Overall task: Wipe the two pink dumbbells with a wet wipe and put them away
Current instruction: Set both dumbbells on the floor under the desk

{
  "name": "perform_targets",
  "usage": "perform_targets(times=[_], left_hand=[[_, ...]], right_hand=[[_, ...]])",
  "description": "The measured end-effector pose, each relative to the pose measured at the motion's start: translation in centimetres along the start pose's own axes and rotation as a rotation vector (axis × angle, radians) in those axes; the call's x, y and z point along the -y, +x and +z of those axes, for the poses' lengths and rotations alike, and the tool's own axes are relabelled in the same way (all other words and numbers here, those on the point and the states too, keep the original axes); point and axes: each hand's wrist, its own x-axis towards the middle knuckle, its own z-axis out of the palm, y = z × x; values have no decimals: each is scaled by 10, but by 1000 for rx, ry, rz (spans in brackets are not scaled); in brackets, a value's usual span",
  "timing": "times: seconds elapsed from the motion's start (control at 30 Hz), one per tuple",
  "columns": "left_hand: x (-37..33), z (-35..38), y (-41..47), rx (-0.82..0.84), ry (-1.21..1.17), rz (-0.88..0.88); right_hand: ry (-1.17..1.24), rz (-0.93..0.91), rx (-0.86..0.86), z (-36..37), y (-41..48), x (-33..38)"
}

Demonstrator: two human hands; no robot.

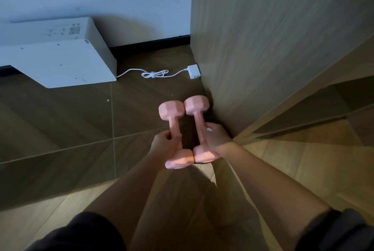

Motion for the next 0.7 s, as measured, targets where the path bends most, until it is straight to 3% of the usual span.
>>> perform_targets(times=[0.13, 0.2, 0.33, 0.7], left_hand=[[9, -13, -17, 114, 108, 139], [17, -20, -29, 222, 308, 230], [26, -21, -43, 264, 501, 311], [20, -5, -39, 208, 505, 226]], right_hand=[[-201, -143, 3, -11, -27, 7], [-259, -247, 35, -16, -46, -2], [-662, -438, -163, -17, -74, -39], [-852, -290, -143, -12, -62, -45]])
